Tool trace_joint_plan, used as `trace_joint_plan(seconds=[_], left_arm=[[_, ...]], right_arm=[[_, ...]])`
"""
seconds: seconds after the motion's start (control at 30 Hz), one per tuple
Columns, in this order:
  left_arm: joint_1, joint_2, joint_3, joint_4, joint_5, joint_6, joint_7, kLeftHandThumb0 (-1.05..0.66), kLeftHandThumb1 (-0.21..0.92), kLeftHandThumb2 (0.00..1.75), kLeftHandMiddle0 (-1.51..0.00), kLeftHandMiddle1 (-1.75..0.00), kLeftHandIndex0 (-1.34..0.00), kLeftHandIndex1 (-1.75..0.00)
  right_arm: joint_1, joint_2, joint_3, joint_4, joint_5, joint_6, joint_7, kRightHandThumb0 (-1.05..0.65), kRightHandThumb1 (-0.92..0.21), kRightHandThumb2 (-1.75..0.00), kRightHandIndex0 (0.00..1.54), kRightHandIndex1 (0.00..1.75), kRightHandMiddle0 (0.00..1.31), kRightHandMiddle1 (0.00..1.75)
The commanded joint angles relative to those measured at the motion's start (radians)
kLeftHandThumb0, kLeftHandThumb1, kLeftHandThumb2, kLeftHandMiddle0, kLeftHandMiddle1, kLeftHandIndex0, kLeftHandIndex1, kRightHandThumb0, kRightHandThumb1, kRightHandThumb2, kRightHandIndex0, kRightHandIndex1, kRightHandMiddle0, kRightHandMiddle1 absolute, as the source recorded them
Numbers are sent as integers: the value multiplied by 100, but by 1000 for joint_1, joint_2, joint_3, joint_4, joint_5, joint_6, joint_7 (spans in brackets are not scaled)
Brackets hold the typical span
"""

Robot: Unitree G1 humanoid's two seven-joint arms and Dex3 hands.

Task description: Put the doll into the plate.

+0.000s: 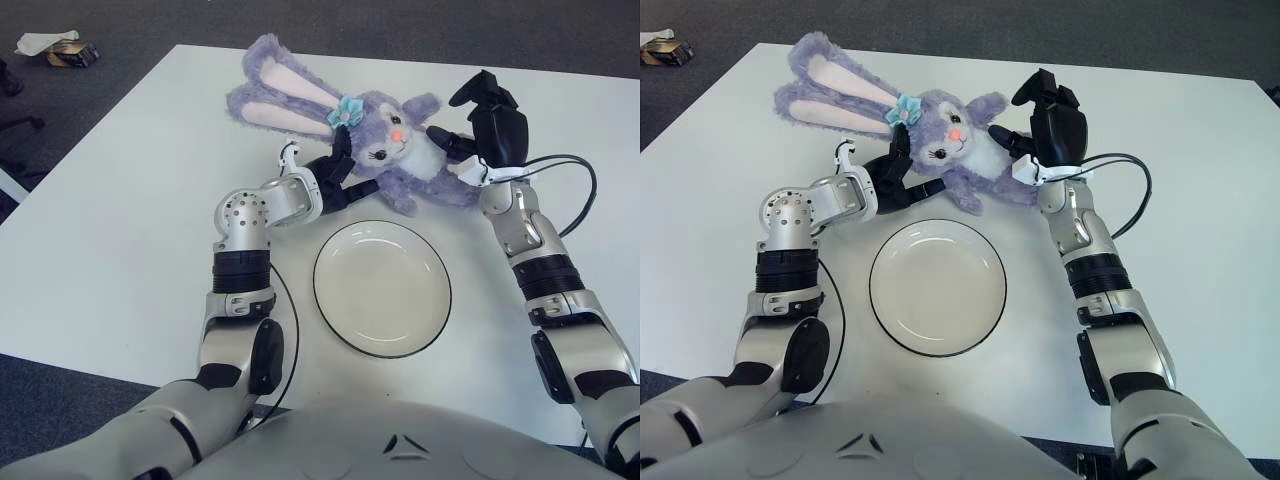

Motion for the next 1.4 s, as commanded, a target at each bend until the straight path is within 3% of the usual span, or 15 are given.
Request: trace_joint_plan(seconds=[0.0,0.27,0.53,0.97,1.23,1.37], left_arm=[[5,-15,-7,-5,55,-24,14,-78,62,76,0,-137,0,-125],[16,-38,-24,-8,128,-68,27,-85,59,78,0,-149,0,-152],[35,-57,-42,-21,182,-113,23,-83,60,81,0,-151,0,-164],[39,-64,-69,16,271,-192,17,-72,59,92,-7,-153,-4,-174],[35,-86,-55,25,281,-216,31,-78,53,92,-4,-160,-5,-175],[31,-88,-50,37,281,-227,34,-79,52,92,-3,-161,-4,-175]], right_arm=[[32,-10,1,-81,19,40,89,-63,-85,-70,18,144,2,126],[70,-62,12,-206,-27,98,243,-76,-91,-67,15,119,0,99],[108,-95,16,-275,-82,116,285,-79,-92,-63,10,95,0,88],[149,-138,-26,-376,-95,142,338,-85,-92,-71,4,85,0,80],[158,-219,-22,-394,-30,77,475,-94,-92,-75,2,90,0,83],[173,-234,-30,-396,15,54,527,-98,-92,-73,0,83,0,83]])
